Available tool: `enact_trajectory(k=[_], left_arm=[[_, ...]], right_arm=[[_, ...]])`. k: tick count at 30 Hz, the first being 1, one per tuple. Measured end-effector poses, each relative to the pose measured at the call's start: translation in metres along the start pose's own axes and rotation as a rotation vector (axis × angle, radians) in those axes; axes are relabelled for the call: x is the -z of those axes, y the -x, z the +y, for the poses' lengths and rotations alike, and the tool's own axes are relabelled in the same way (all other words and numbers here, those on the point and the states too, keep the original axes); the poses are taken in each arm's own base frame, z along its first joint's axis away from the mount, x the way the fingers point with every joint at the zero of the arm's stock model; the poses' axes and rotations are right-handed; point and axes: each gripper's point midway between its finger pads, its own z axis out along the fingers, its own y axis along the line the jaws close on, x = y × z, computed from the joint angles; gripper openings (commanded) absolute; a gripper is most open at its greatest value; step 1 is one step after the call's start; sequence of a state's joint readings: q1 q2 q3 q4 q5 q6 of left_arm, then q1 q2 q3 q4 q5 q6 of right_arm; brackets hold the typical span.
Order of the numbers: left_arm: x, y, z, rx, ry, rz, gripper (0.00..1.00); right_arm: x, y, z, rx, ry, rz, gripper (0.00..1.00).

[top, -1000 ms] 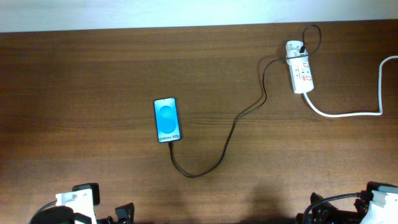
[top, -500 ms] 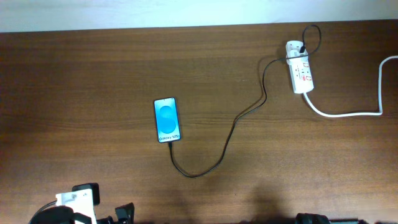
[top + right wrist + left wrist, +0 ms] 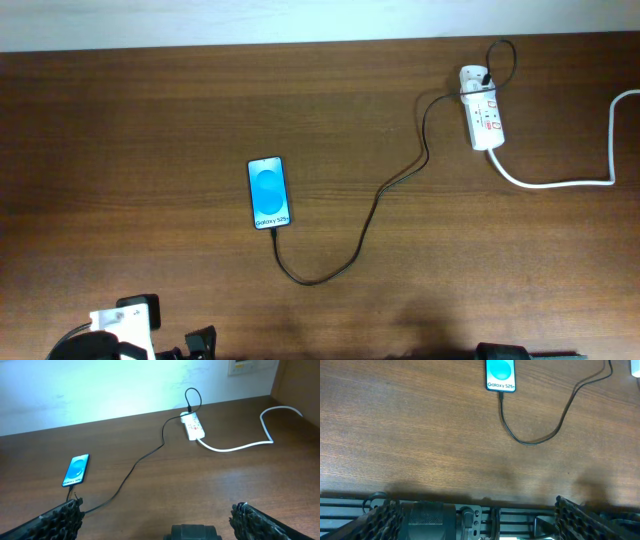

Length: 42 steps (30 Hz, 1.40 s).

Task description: Plug charger to phone and switch on socket

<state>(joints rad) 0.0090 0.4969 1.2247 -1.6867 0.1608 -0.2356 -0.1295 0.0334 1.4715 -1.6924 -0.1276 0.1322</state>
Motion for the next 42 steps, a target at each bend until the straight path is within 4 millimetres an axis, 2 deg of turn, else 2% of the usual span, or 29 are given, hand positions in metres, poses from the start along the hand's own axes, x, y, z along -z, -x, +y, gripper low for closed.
enact_trajectory(k=[16,20,24,28,33,35,36,38,40,42], left_arm=[[0.000,0.000,0.000,0.000,0.000,0.000,1.00],[0.000,0.000,0.000,0.000,0.000,0.000,0.99],[0.000,0.000,0.000,0.000,0.000,0.000,1.00],[0.000,0.000,0.000,0.000,0.000,0.000,1.00],[0.000,-0.001,0.000,0.000,0.000,0.002,0.99],[0.000,0.000,0.000,0.000,0.000,0.001,0.99],[0.000,0.000,0.000,0.000,0.001,0.001,0.99],[0.000,-0.001,0.000,0.000,0.000,0.001,0.99],[0.000,0.000,0.000,0.000,0.001,0.001,0.99],[0.000,0.000,0.000,0.000,0.000,0.001,1.00]], right_arm=[[-0.001,0.000,-0.002,0.020,-0.009,0.001,0.98],[-0.013,-0.006,-0.005,0.021,-0.017,0.046,0.98],[-0.047,0.000,-0.005,0.021,-0.001,0.054,0.98],[-0.090,0.020,0.006,0.033,0.087,-0.022,0.98],[-0.141,0.025,0.020,0.049,0.214,-0.064,0.98],[-0.157,0.025,0.024,0.056,0.256,-0.084,0.98],[-0.172,0.018,0.024,0.055,0.268,-0.076,0.98],[-0.187,0.022,0.026,0.070,0.299,-0.124,0.98],[-0.206,0.011,0.030,0.079,0.343,-0.127,0.98],[-0.217,0.002,0.033,0.083,0.374,-0.124,0.98]])
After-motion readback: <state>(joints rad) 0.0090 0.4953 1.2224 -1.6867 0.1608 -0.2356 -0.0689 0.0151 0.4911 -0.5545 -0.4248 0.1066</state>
